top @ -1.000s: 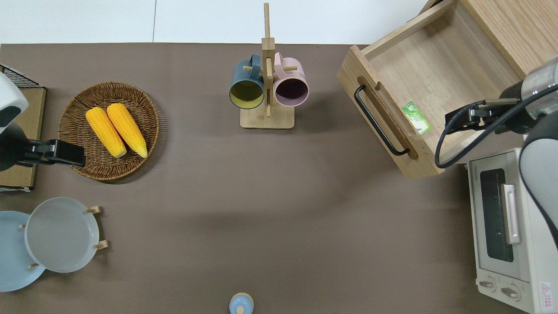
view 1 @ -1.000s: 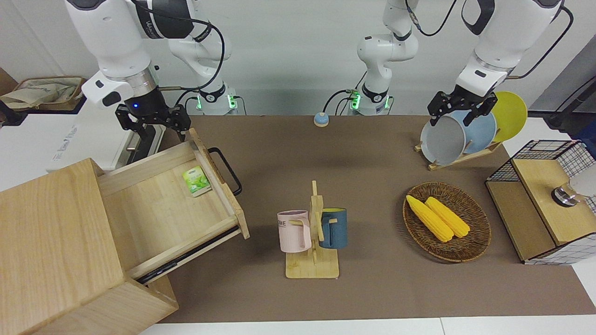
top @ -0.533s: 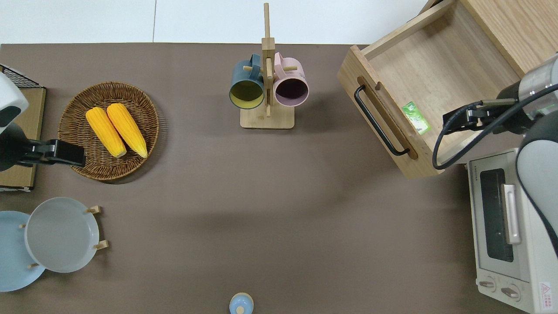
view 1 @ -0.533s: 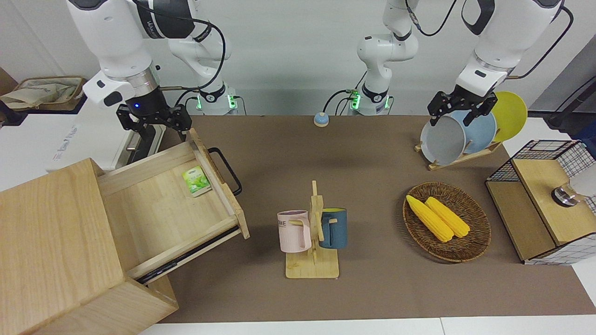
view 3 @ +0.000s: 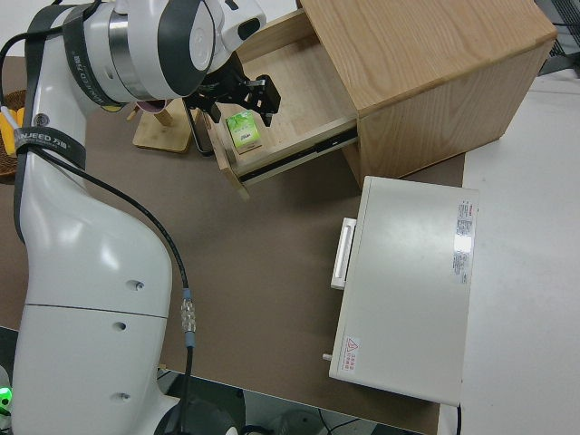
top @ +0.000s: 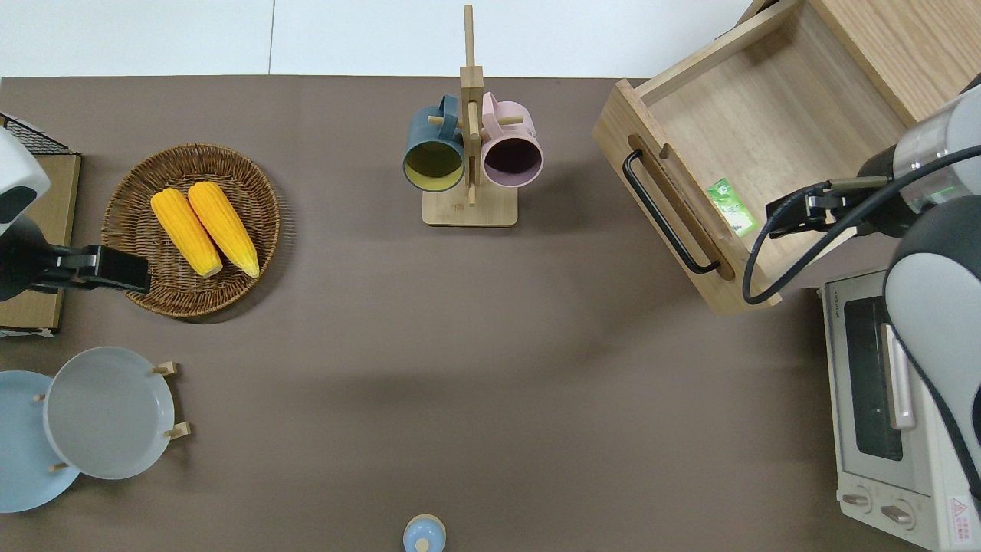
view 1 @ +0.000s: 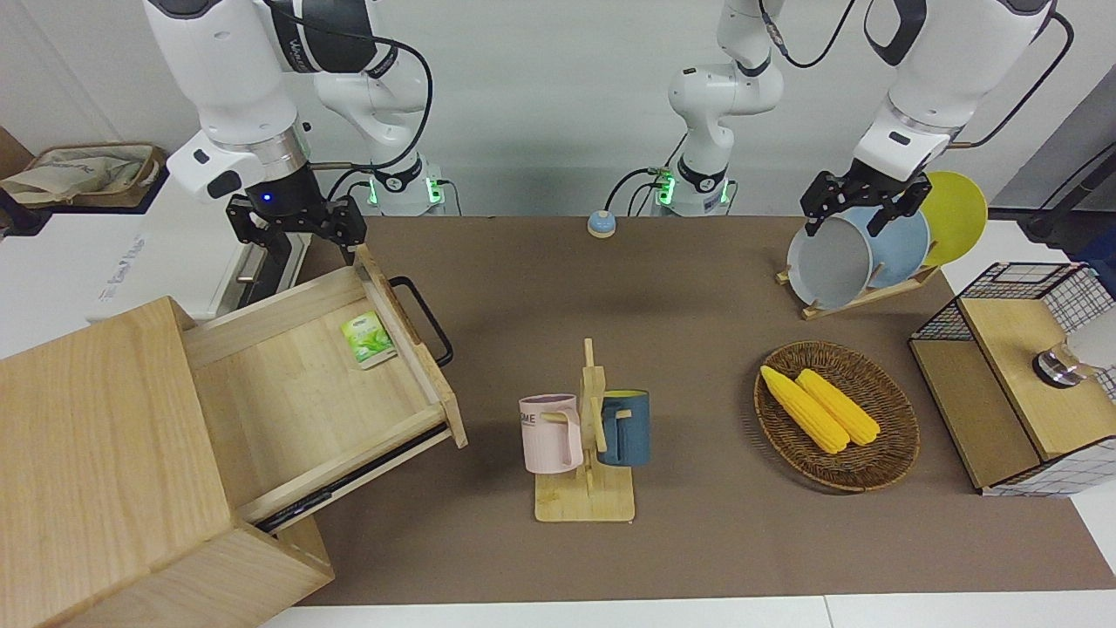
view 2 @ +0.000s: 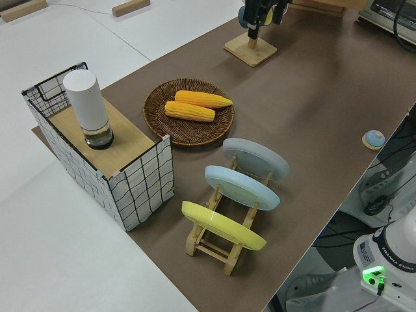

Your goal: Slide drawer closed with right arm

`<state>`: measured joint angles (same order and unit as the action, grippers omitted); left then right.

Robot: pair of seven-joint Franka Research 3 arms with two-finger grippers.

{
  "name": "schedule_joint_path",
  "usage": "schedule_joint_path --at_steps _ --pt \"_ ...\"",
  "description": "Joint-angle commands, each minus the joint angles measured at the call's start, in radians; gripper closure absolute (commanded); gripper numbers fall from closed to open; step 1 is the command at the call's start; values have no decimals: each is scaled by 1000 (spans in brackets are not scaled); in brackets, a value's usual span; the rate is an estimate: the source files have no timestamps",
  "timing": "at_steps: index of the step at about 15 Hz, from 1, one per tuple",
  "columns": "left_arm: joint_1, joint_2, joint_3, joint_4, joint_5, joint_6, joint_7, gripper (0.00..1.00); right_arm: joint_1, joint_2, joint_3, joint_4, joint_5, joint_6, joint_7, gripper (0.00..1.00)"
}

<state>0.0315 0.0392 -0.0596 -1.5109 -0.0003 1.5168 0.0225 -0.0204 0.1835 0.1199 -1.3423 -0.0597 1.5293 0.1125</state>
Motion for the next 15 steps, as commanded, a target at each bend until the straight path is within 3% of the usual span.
schedule_joint_path --at_steps 1,6,8,10,14,15 --pt "4 11 -6 26 17 -20 10 7 5 -62 -6 -50 11 -1 -13 19" --pt "4 11 -6 24 17 -20 10 7 -6 -168 -12 -144 75 -1 -19 19" --pt "4 11 -6 24 17 -20 10 7 2 -177 -12 -156 81 -1 -20 28" --pt "4 11 -6 26 17 -20 10 7 5 -177 -12 -161 81 -14 -27 233" --pt "4 11 -6 26 17 -20 10 7 2 -176 -12 -159 81 -52 -43 998" --pt "4 11 -6 26 17 -20 10 7 -1 -174 -12 -158 83 -58 -43 1000"
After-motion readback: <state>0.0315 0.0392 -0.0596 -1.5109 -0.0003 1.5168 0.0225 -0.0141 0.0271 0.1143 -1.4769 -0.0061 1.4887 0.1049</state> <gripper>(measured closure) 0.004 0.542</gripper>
